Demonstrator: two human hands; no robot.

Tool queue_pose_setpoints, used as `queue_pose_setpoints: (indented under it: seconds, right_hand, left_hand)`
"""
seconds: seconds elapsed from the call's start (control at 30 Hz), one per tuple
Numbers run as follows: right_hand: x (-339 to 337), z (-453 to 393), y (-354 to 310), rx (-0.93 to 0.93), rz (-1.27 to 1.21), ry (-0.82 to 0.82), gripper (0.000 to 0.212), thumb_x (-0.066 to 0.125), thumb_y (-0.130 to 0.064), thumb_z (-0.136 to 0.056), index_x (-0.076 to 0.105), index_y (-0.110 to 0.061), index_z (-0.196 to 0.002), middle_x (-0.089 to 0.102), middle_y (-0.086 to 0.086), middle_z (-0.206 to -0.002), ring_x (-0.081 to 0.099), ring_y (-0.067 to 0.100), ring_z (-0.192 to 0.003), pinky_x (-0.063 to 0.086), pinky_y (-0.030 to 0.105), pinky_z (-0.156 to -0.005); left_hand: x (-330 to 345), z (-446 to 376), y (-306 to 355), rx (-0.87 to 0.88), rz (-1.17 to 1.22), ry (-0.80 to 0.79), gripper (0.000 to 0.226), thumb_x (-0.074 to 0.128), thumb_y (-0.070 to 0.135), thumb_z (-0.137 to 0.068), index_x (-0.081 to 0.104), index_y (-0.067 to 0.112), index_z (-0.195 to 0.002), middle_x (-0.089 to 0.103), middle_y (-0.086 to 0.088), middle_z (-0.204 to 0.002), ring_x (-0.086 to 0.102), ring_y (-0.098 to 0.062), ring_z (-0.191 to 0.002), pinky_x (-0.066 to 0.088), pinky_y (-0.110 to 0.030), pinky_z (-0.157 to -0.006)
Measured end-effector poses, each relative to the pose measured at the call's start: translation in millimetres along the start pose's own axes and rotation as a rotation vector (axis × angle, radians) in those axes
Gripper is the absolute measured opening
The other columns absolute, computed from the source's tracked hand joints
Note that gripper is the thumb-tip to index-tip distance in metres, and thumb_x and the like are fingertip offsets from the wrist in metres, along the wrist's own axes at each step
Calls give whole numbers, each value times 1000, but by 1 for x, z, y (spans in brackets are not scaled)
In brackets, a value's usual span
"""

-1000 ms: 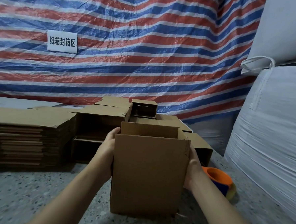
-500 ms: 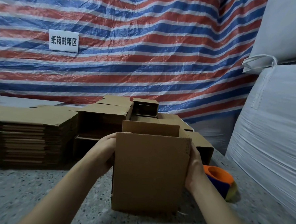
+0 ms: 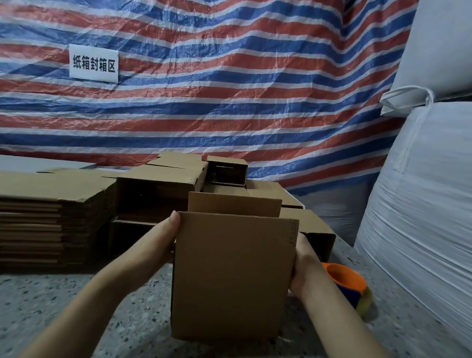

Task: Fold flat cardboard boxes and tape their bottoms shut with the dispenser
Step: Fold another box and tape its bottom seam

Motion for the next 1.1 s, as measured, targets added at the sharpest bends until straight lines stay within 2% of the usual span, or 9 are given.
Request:
queue_pose_setpoints:
  seconds: [0.13, 0.2, 0.33, 0.57, 0.73, 0.8, 0.9, 0.97, 1.1]
  right_hand:
    - [-1, -4, 1, -9, -31, 10, 74, 38, -35, -107, 65, -23, -39, 64, -2, -51, 62, 10, -41, 47, 21, -39]
    - [-1, -6, 1, -18, -44, 1, 74, 38, -35, -107, 65, -23, -39, 64, -2, -50, 62, 10, -41, 48, 20, -40]
    - [-1, -5, 3, -42, -87, -48, 72, 36, -32, -106, 64, -22, -40, 63, -2, -50, 62, 11, -44, 50, 20, -43]
    - [3, -1, 5, -70, -268, -98, 55, 42, -47, -103, 81, -12, -86, 77, 13, -86, 77, 25, -74, 58, 31, -55]
    - [2, 5, -2, -139, -191, -235, 64, 49, -73, -85, 78, -22, -110, 72, 17, -119, 71, 31, -108, 61, 35, -74]
    - [3, 5, -8, -155, -177, -286, 58, 56, -63, -86, 70, -21, -124, 71, 17, -123, 70, 32, -112, 59, 36, -80]
    - [4, 4, -11, -189, -147, -309, 41, 64, -39, -83, 72, -20, -119, 72, 17, -116, 73, 28, -100, 59, 36, -75]
    - [5, 5, -10, -201, -140, -337, 38, 64, -32, -84, 70, -24, -120, 72, 16, -117, 73, 27, -99, 60, 33, -71]
    - [2, 4, -20, -268, -104, -395, 59, 56, -19, -92, 42, -32, -149, 62, 3, -140, 65, 25, -122, 57, 34, -86]
  left_hand:
    - [1, 4, 7, -3, -2, -36, 73, 46, 98, -54, 71, 48, -102, 72, 24, -103, 68, 2, -100, 53, -13, -71]
    - [3, 3, 12, 31, -13, -68, 63, 58, 95, -51, 69, 57, -99, 72, 19, -110, 68, -4, -105, 55, -18, -73]
    - [4, -2, 11, 30, 36, -2, 43, 64, 78, -71, 70, 50, -102, 73, 6, -110, 70, -15, -102, 54, -29, -81]
    - [3, -6, 5, 11, 43, 238, 15, 58, 37, -94, 73, 39, -97, 70, -2, -100, 67, -22, -89, 51, -33, -71]
    - [5, -7, 3, -43, 71, 254, 17, 54, 25, -98, 71, 30, -99, 66, -7, -103, 62, -23, -86, 46, -33, -68]
    - [6, -7, 3, -59, 93, 233, 15, 55, 25, -98, 68, 29, -102, 65, -8, -103, 61, -20, -82, 47, -29, -63]
    - [4, -8, 5, -22, 147, 226, 22, 59, 22, -95, 57, 33, -114, 58, 0, -116, 62, -17, -89, 51, -21, -56]
    - [1, -9, 8, 56, 167, 204, 47, 66, 22, -88, 47, 41, -126, 51, 17, -124, 61, -3, -100, 53, -15, -62]
    - [-1, -13, 17, 161, 140, 104, 77, 72, 23, -74, 34, 57, -132, 41, 37, -127, 42, 19, -113, 48, -11, -79]
Point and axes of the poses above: each hand's wrist, its own z-axis away from the middle knuckle, its own x-axis out of the palm, y = z × x, the point moved 6 cm from there along -z, towards the middle knuckle
